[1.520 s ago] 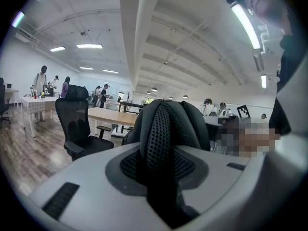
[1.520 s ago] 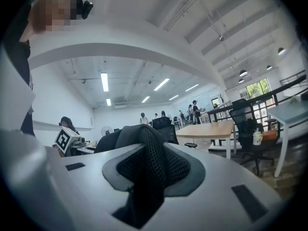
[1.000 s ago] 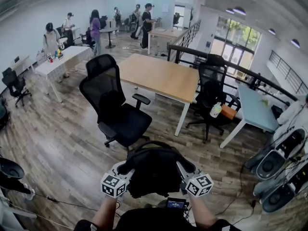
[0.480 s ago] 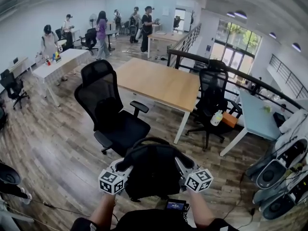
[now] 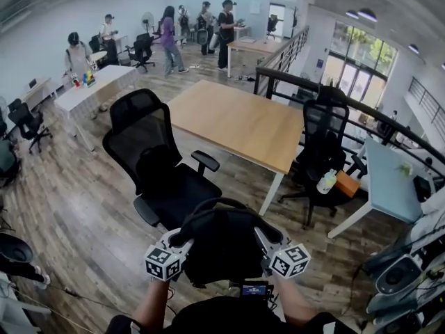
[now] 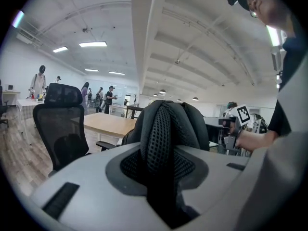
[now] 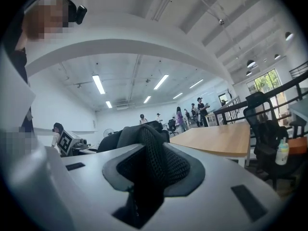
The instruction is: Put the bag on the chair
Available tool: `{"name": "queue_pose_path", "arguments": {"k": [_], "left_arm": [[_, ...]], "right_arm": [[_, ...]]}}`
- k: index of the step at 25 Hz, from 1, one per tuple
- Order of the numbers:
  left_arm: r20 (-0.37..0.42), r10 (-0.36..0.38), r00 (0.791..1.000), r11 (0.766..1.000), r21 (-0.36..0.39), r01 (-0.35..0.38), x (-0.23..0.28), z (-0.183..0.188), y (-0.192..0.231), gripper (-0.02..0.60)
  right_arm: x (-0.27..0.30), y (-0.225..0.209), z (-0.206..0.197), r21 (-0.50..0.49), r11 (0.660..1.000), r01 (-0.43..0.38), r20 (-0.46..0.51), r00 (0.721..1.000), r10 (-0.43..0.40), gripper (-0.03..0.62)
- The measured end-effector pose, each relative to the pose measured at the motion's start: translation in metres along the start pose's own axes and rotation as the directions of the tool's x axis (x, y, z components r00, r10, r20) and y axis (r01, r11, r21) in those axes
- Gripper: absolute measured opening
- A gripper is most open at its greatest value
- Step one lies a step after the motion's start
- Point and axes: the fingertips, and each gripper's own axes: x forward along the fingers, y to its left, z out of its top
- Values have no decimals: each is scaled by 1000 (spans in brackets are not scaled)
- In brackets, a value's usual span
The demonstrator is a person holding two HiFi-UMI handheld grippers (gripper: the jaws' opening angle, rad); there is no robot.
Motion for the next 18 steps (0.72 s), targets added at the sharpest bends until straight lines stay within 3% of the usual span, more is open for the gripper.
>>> {"name": "queue_pose_path", "arguments": {"k": [9, 18], "left_arm": [[44, 87, 995, 995, -60, -84, 96, 44, 21, 114], [49, 128, 990, 990, -72, -125, 149, 70, 56, 114]], "right_arm": [[64, -98, 52, -55, 994, -99, -3, 995, 99, 117], [123, -149, 74, -50, 988, -148, -21, 989, 147, 117]]}}
